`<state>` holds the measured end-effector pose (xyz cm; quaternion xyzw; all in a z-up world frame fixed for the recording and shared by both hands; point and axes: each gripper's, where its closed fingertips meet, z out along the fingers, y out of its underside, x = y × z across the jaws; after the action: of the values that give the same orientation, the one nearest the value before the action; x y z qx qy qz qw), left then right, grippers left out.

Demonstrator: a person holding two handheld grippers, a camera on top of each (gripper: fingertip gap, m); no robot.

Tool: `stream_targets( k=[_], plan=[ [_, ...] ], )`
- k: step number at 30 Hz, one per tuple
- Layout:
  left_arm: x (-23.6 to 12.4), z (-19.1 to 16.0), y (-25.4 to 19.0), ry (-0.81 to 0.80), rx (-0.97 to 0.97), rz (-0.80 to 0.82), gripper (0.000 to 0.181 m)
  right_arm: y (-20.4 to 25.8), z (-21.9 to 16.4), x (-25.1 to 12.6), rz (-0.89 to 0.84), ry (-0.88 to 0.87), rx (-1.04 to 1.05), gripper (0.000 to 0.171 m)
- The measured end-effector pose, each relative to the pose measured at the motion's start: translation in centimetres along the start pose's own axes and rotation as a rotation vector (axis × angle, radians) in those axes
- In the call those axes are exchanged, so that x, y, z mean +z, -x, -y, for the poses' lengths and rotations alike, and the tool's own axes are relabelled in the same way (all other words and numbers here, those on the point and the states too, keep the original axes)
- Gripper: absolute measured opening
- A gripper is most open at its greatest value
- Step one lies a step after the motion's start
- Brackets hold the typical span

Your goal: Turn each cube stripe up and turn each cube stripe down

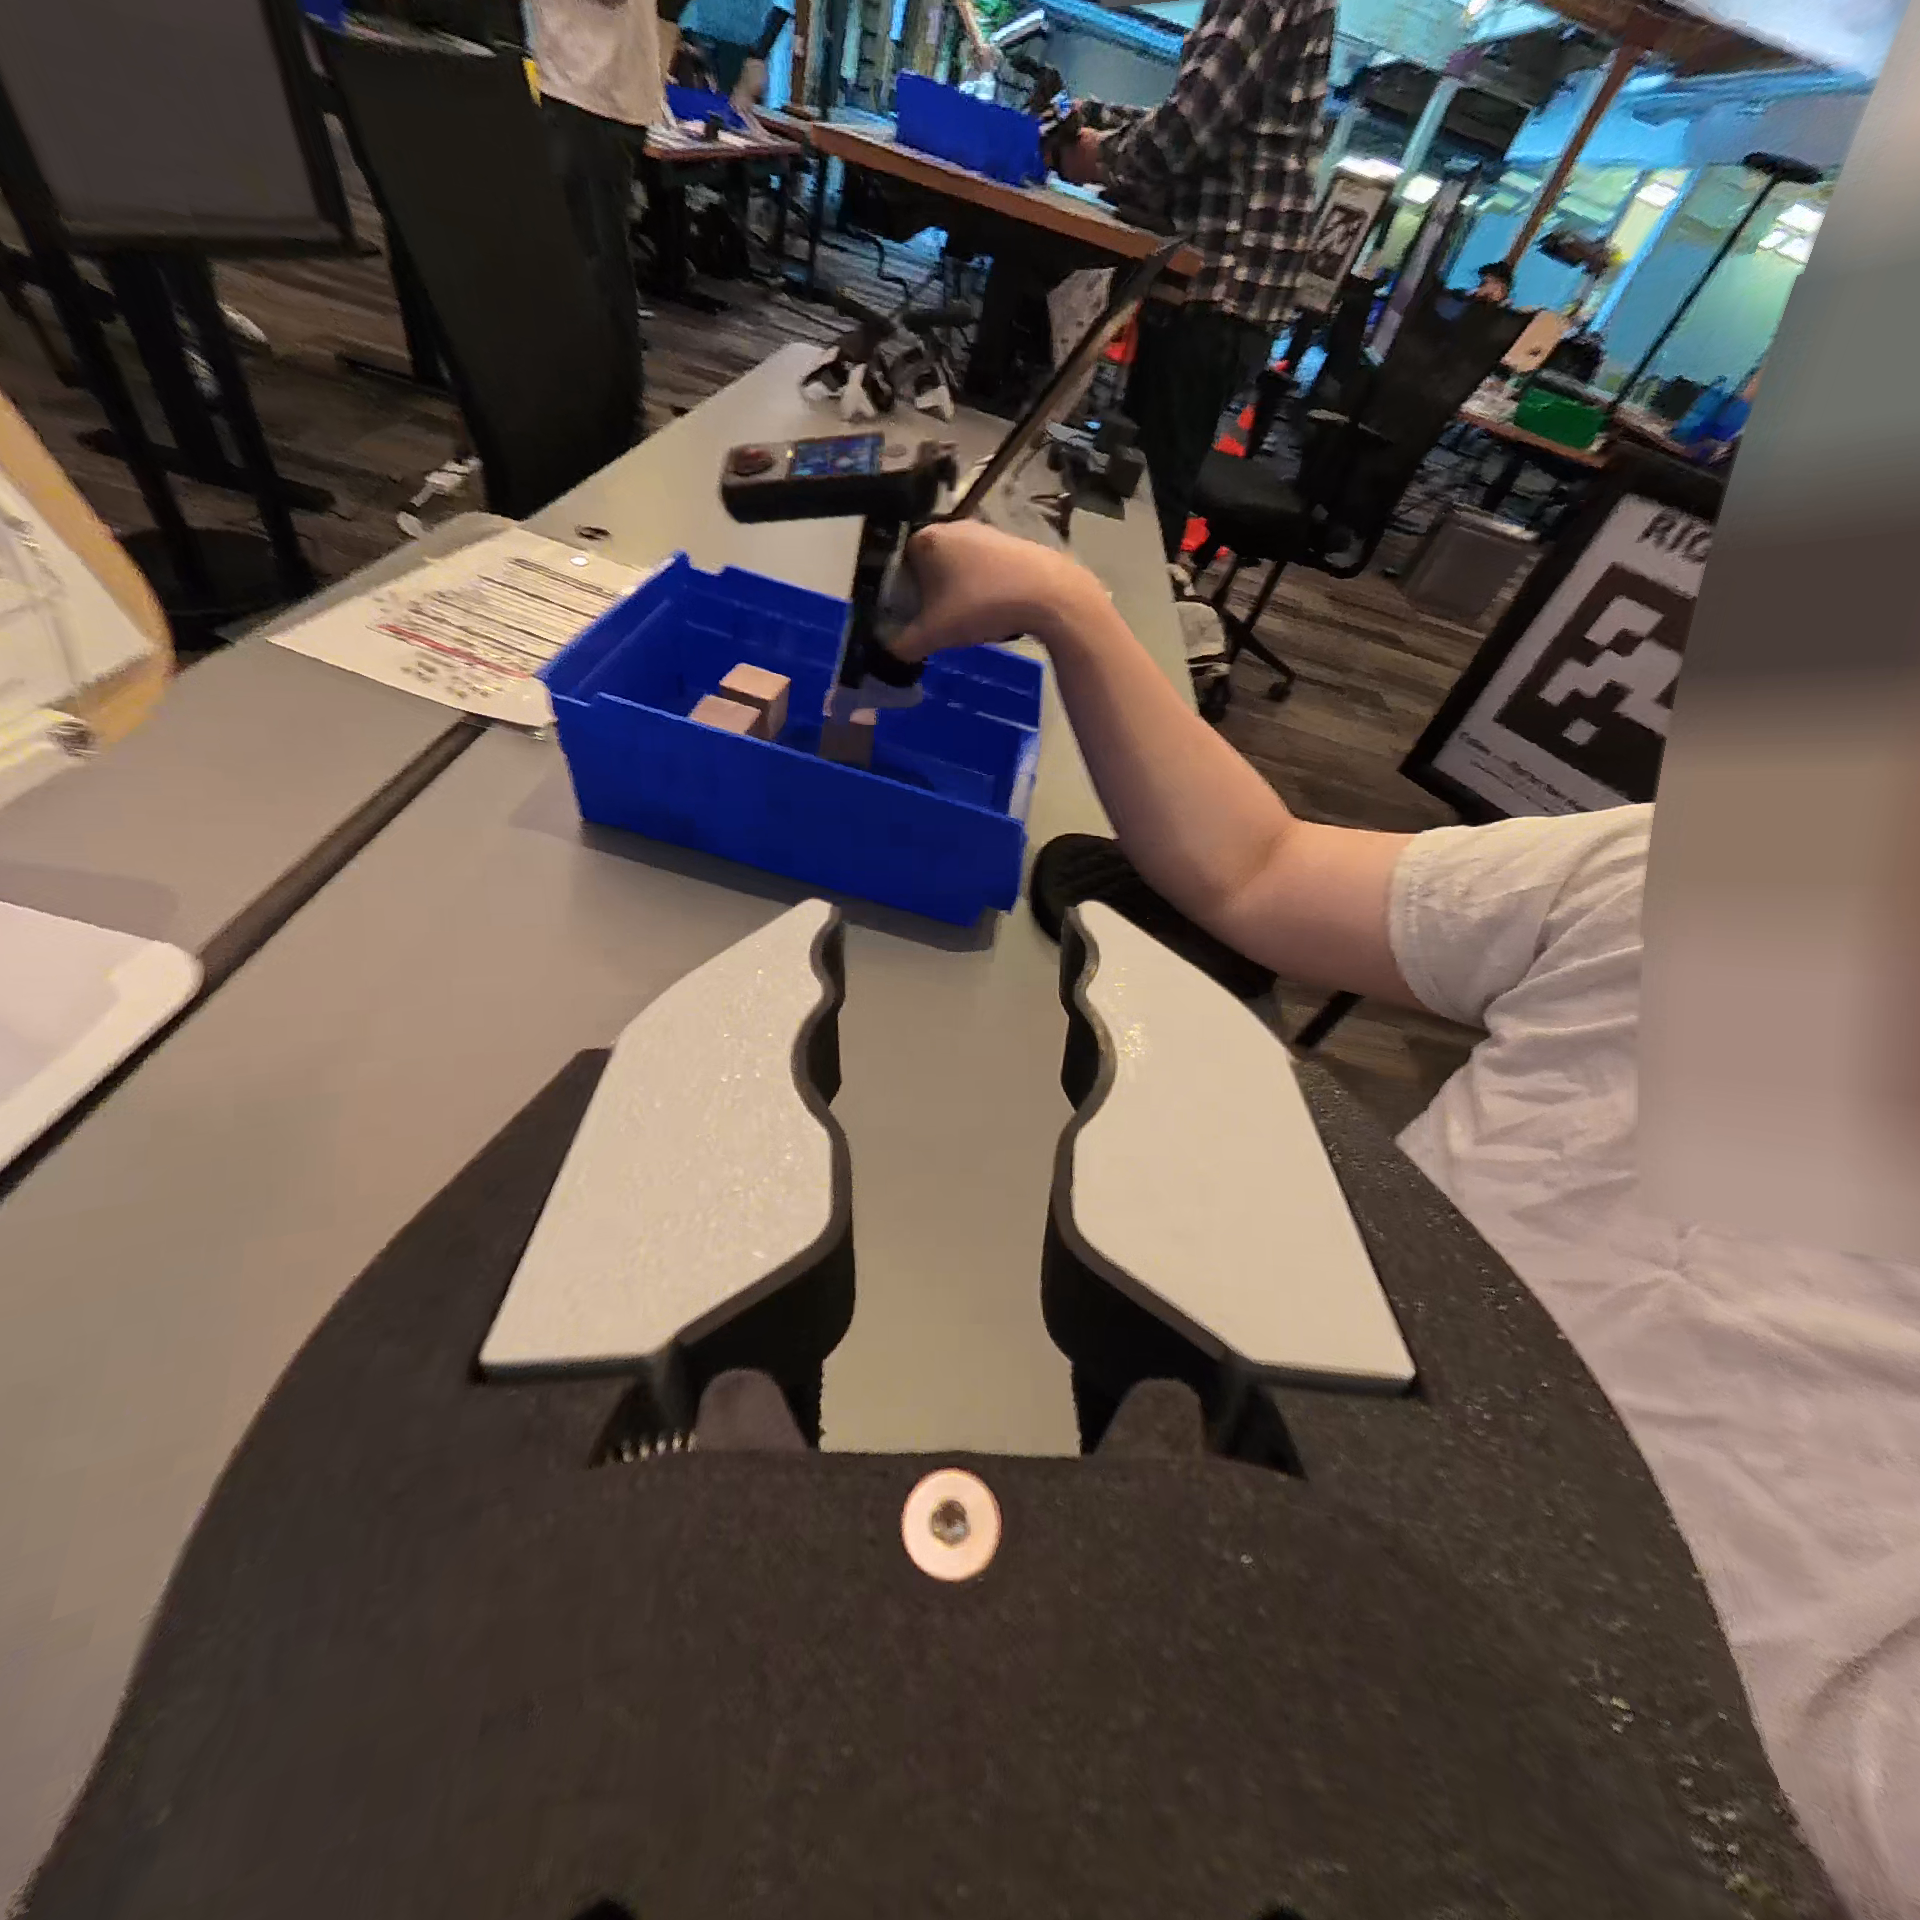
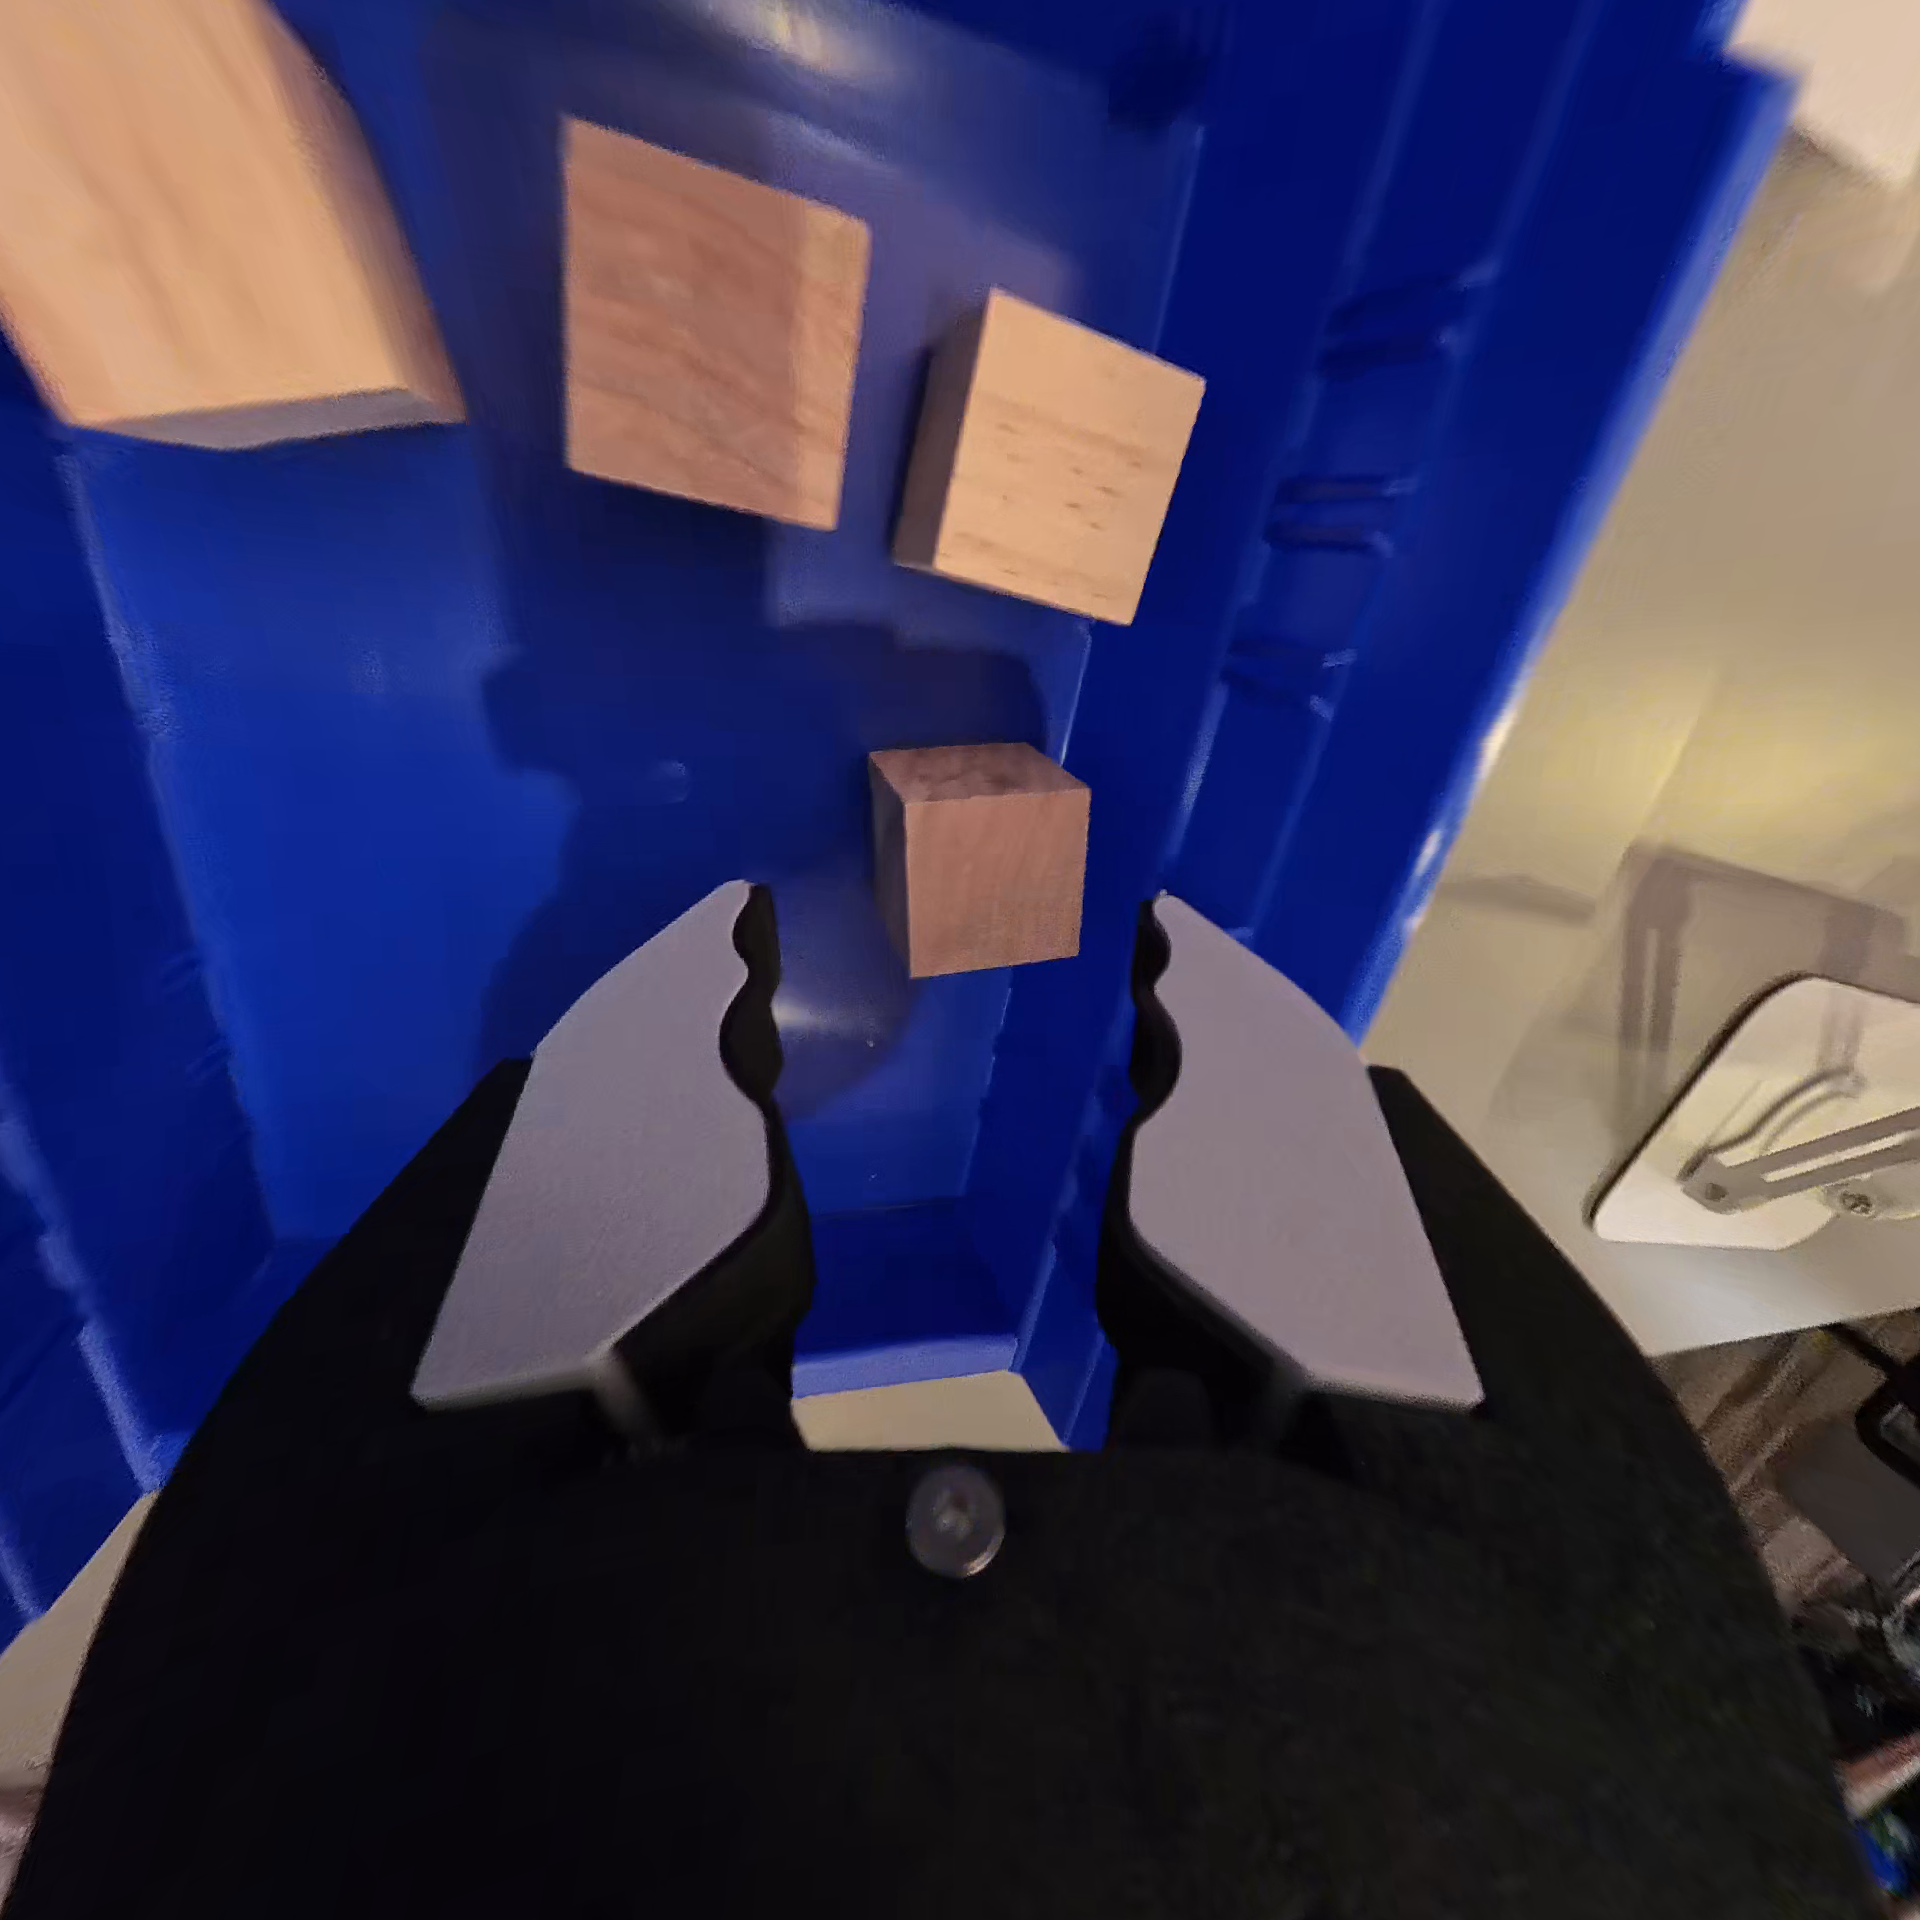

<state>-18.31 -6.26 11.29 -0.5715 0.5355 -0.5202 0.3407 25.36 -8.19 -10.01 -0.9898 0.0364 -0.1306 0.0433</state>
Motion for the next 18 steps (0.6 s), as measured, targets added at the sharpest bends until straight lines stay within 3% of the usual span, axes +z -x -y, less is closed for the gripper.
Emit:
stream_targets(
  k=[4,10,12,14,18],
  plan=[
    [-4.1,-0.4,2.9,0.079,0.074,0.266,0.045,1.0,1.5,-4.5,-0.032,-0.184,-0.054,0.065],
    [-18.1,-4.9,12.0,0.413,0.196,1.055,0.042,3.1,3.0,-11.0,0.017,-0.487,-0.123,0.062],
    [-20.6,-7.4,14.2,0.502,0.148,1.118,0.041,3.2,3.1,-11.8,0.029,-0.524,-0.129,0.060],
    [-21.0,-9.9,16.2,0.530,0.027,1.084,0.044,3.2,3.1,-11.8,0.032,-0.526,-0.130,0.060],
    [-21.2,-14.1,19.9,0.505,-0.424,1.124,0.036,3.2,2.9,-10.8,0.023,-0.481,-0.139,0.062]
  ],
)
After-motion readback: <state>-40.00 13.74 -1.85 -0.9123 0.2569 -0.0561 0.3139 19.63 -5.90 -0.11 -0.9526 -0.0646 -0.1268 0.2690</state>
